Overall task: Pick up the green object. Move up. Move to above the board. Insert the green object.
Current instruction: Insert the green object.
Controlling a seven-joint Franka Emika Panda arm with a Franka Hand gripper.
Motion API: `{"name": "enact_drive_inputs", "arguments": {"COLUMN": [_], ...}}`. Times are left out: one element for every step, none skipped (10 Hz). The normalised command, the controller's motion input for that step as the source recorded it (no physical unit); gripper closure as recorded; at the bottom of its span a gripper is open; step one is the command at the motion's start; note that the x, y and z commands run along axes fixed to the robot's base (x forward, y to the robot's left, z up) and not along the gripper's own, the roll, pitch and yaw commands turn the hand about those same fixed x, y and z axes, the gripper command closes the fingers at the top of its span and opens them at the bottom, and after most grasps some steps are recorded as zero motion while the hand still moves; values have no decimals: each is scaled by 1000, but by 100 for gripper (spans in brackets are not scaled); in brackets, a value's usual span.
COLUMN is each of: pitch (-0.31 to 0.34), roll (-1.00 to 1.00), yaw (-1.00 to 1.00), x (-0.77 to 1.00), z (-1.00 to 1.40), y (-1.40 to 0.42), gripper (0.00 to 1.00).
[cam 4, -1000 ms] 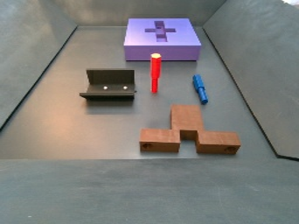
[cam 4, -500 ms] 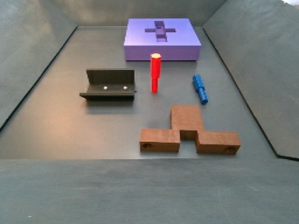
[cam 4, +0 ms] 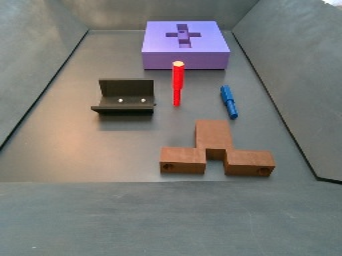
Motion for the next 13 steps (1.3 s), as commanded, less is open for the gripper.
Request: {"name": "enact_drive_inputs", "arguments": {"pitch": [26, 0, -51, 0, 0, 0, 0, -84, -86, -90, -107, -7, 0], "roll": [0, 59, 0, 0, 21, 29, 54, 176, 206, 210, 260, 211, 51], "yaw": [-283, 0, 311, 403, 531, 674, 717, 726, 517, 280, 9, -363, -611], "x": [826, 489, 94, 154, 91, 123, 66, -34, -66, -106, -63, -277, -446], "z": [111, -91, -434, -789, -1000, -1000, -1000, -894, -837, -874, -826, -771, -706], "y": [443, -11, -786, -669, -554, -431, -377, -309, -466, -737, -929, -363, 0], "gripper": [100, 100, 100, 100, 100, 100, 100, 100, 100, 100, 100, 100, 100]}}
